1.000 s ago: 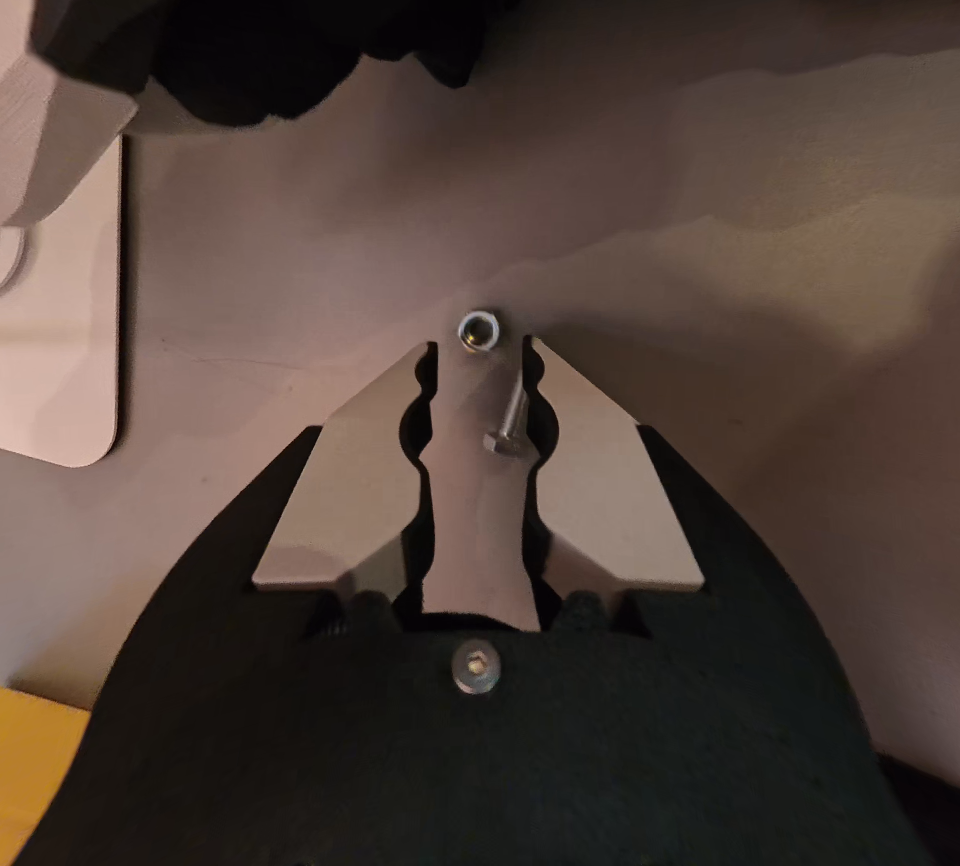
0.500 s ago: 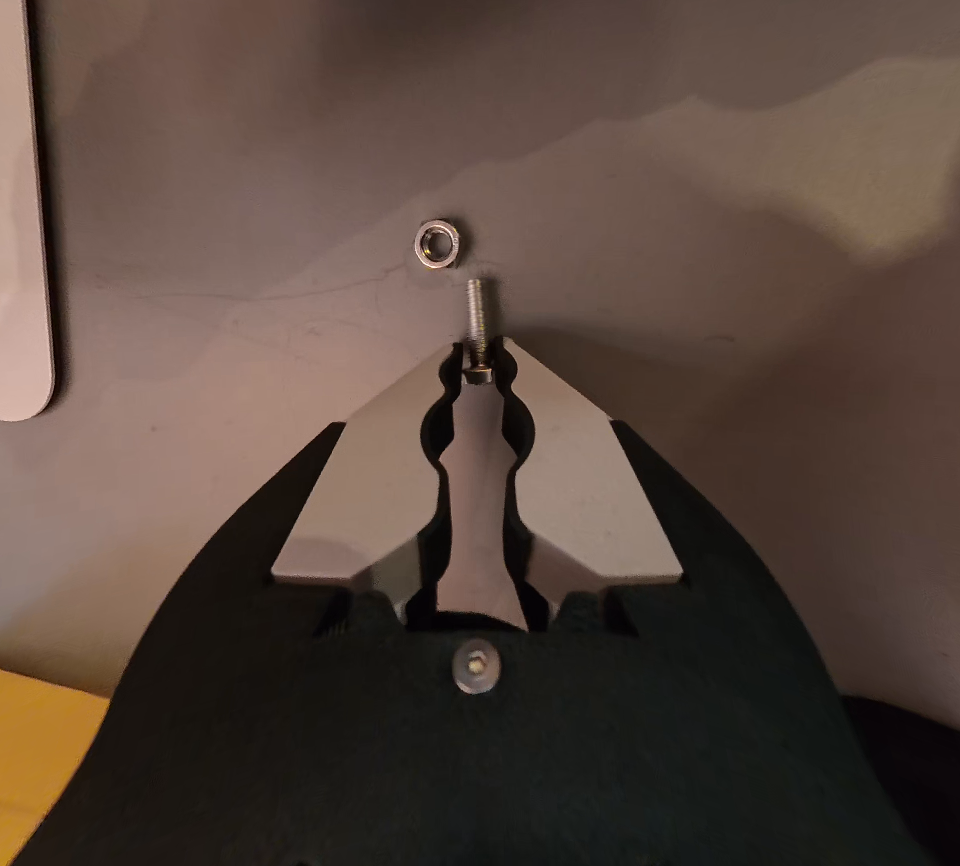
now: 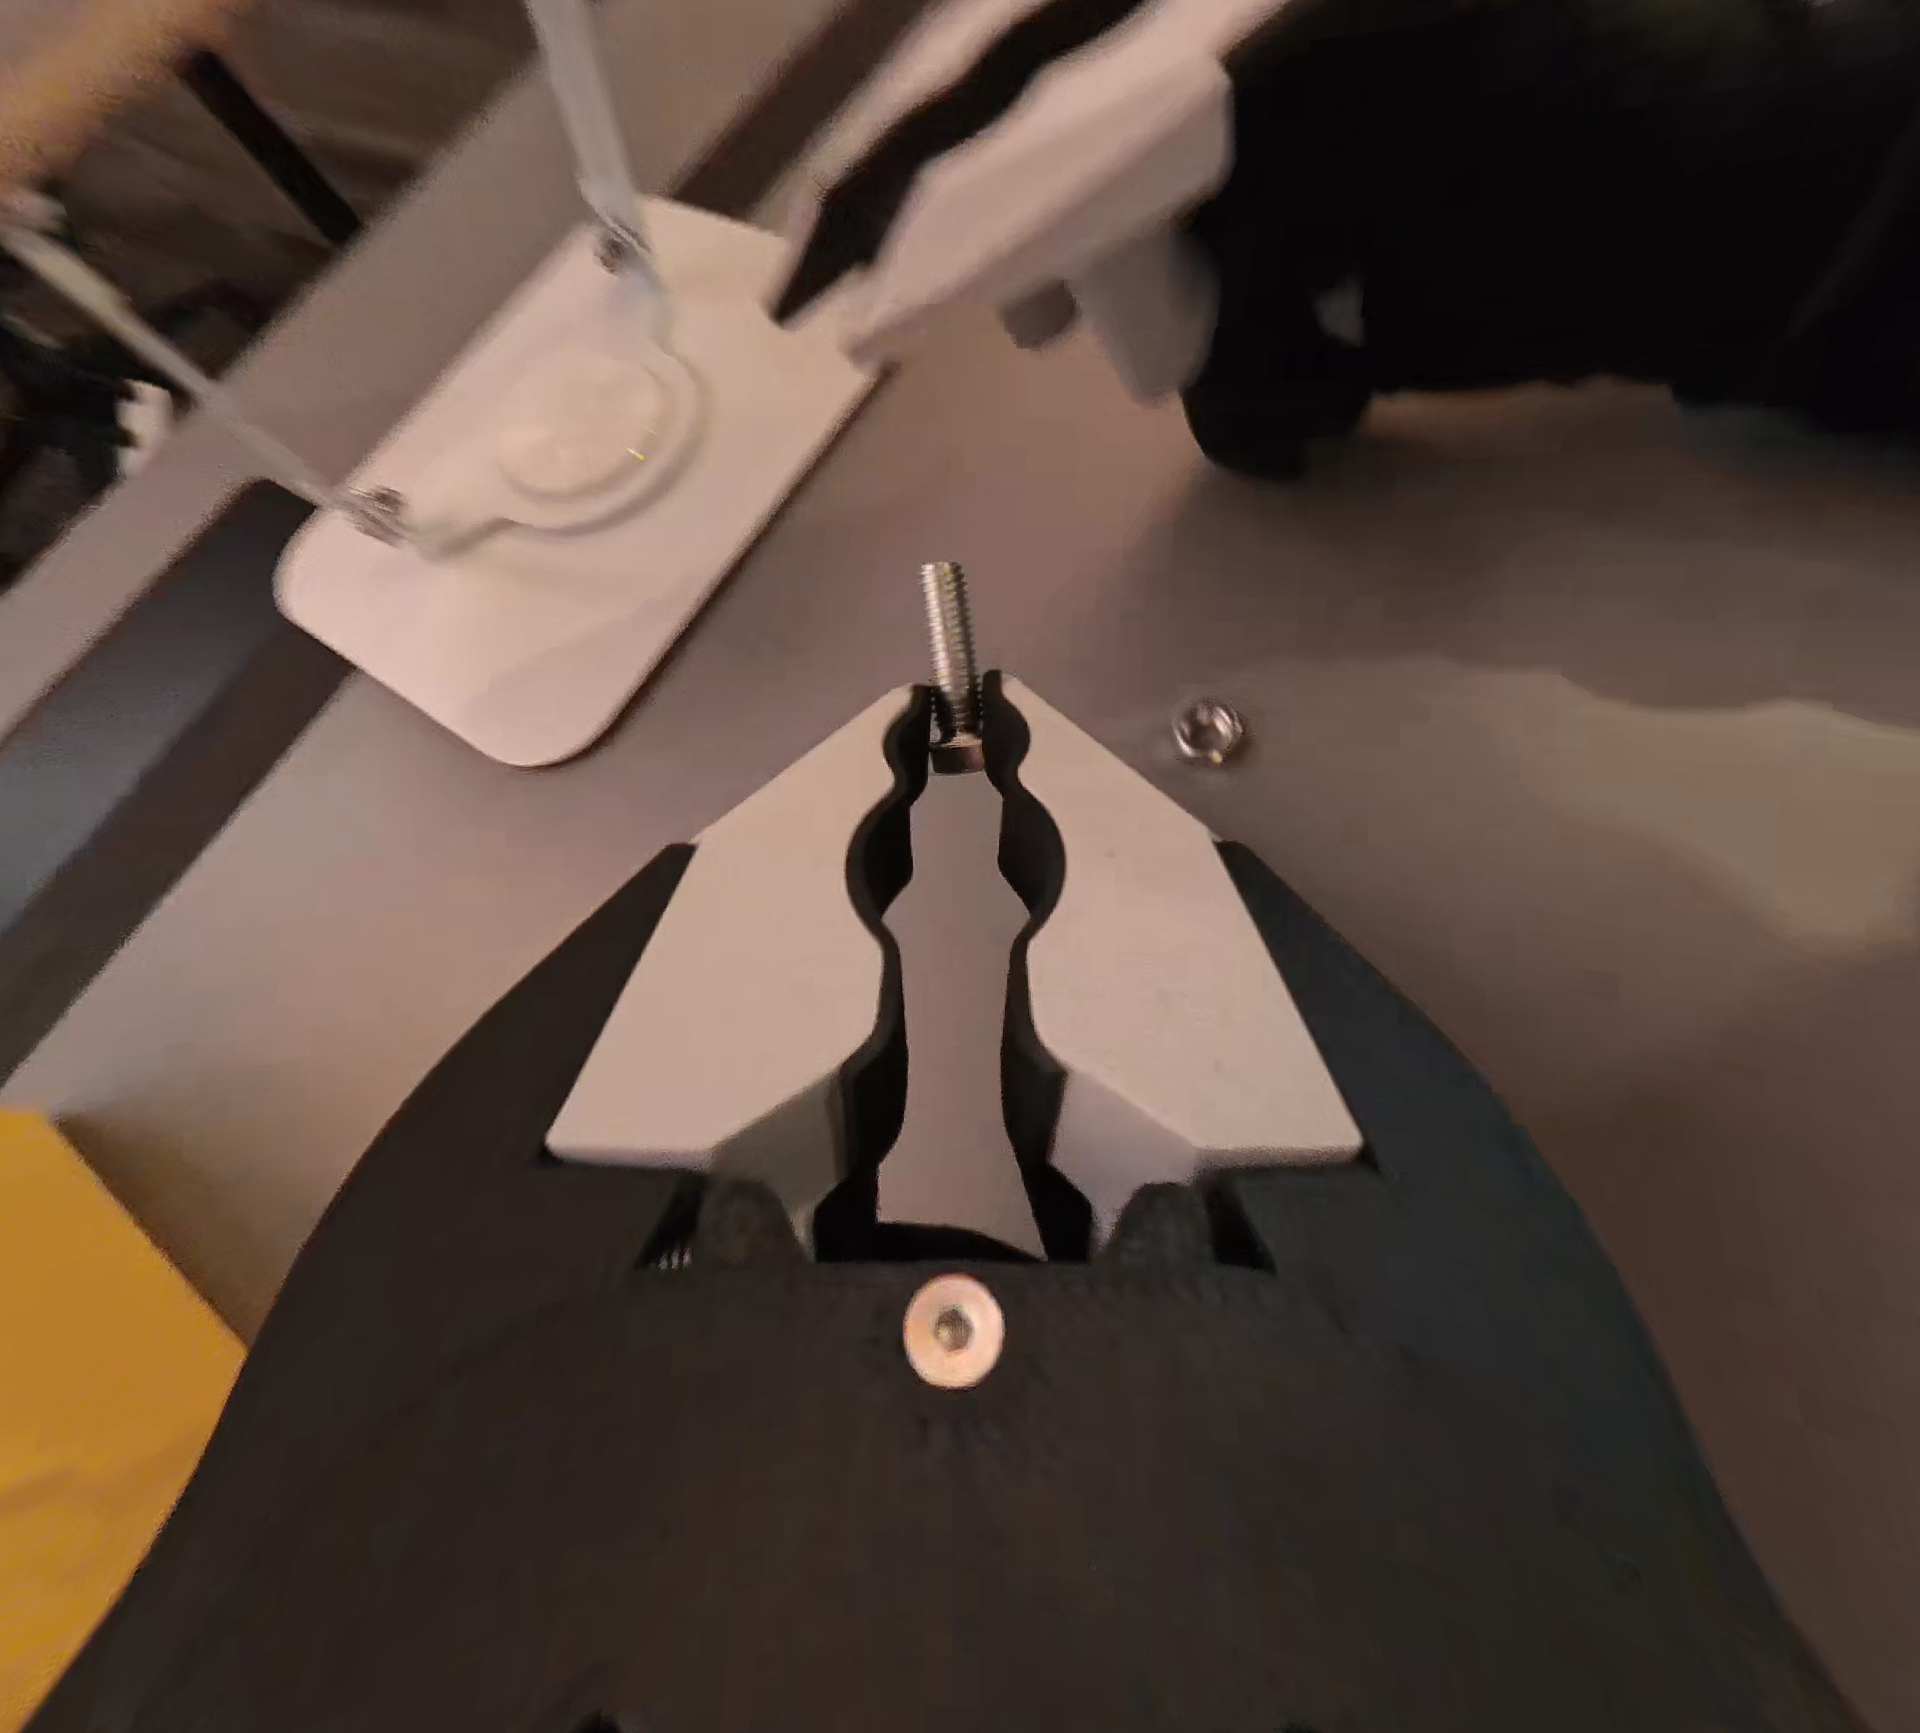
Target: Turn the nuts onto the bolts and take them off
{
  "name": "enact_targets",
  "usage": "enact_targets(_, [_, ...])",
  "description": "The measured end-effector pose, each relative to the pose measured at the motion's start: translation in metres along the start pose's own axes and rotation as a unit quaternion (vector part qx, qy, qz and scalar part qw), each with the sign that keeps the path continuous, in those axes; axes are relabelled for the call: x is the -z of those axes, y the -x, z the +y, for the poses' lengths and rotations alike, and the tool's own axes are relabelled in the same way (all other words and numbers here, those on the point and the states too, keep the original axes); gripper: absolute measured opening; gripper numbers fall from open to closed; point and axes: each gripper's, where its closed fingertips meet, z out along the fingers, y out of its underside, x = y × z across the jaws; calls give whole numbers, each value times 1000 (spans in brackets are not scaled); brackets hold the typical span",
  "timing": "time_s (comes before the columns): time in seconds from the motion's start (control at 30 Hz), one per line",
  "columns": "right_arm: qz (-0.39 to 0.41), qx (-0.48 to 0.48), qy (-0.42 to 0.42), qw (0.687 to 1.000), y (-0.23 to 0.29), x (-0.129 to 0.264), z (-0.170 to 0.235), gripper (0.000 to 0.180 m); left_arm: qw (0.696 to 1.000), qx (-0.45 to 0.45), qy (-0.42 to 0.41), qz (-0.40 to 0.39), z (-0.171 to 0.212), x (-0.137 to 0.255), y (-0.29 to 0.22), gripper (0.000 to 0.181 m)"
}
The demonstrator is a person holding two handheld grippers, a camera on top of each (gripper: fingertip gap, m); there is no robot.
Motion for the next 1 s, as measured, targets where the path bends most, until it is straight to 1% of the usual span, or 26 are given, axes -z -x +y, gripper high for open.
enact_targets(0.03, [-22,-6,-3,1000,7,-2,-1,24,1000,6,-20,-11,-7,3,5,8])
enact_targets(0.13, [-69,-10,-11,998,27,-6,-2,25,996,28,-83,-25,-25,12,12,8])
enact_targets(0.23, [-98,-19,-16,995,38,-9,-4,22,993,27,-109,-27,-34,14,12,8])
enact_targets(0.27, [-100,-20,-12,995,39,-9,-2,22,993,25,-109,-23,-34,12,9,9])
enact_targets(0.37, [-98,-32,-18,995,37,-9,-4,10,993,14,-113,-13,-36,9,2,9])
enact_targets(0.4, [-98,-38,-18,994,36,-9,-4,9,993,12,-117,-15,-37,8,0,9])
enact_targets(0.6, [-104,-50,-19,993,35,-7,-5,8,990,34,-136,-7,-41,6,-1,9])
enact_targets(0.73, [-91,-23,-8,996,35,-7,-6,7,990,37,-139,-7,-41,5,-1,9])
enact_targets(0.77, [-84,-18,-6,996,34,-6,-6,8,990,37,-137,-5,-41,4,-1,12])
enact_targets(0.83, [-73,-11,-6,997,30,-4,-8,7,990,41,-134,-1,-41,5,-1,32])
enact_targets(0.9, [-69,3,-7,998,31,-2,-12,7,993,43,-107,18,-33,2,-5,49])
enact_targets(0.93, [-70,9,-3,998,32,-2,-13,7,995,36,-97,17,-30,0,-4,52])
enact_targets(1.0, [-74,22,8,997,36,-3,-11,7,996,23,-83,24,-26,-4,-5,51])
